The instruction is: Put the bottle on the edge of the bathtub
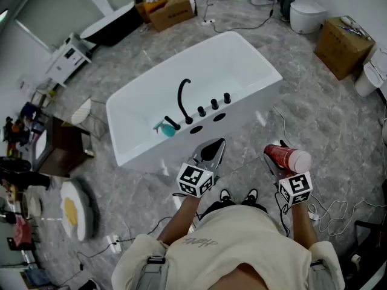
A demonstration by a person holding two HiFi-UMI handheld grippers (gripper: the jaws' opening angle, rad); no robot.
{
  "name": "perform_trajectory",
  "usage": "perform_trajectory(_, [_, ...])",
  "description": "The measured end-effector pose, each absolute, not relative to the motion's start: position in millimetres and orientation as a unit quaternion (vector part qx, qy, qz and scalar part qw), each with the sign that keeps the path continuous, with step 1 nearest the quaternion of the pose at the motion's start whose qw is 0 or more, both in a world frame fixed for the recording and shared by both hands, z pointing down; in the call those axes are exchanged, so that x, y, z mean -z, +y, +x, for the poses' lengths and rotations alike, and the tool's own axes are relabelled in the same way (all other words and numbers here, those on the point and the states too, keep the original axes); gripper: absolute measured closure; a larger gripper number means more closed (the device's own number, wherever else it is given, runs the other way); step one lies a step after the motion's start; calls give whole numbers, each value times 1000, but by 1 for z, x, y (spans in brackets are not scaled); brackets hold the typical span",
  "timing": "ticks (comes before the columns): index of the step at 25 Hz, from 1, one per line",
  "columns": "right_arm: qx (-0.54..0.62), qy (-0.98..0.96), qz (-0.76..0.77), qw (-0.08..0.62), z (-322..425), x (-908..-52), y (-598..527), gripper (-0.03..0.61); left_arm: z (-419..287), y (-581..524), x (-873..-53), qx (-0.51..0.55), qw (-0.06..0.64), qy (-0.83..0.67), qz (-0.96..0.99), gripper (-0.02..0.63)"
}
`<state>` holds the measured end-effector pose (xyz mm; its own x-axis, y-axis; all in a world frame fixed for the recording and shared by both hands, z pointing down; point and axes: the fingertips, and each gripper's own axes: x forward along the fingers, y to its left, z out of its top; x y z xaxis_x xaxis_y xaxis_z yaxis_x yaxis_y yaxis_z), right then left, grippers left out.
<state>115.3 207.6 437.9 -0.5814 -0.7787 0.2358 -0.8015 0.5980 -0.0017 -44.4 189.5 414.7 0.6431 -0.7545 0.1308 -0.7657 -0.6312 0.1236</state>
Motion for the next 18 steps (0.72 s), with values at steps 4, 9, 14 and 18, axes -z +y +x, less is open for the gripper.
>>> perform_trajectory(4, [-58, -885, 451, 96, 112, -436, 206, 295, -45, 189, -418, -35, 84, -414, 906, 603])
perform_trajectory(9, [-56, -882, 455, 108, 107, -432, 205, 295, -47, 190, -419, -41, 82, -406, 909, 603])
perform_trajectory(14, [-63, -876, 465, 114, 101, -436, 203, 295, -55, 189, -427, -60, 66, -399, 913, 603])
perform_trajectory(18, [-70, -870, 474, 117, 89, -436, 205, 295, -66, 188, -429, -59, 68, -388, 917, 603])
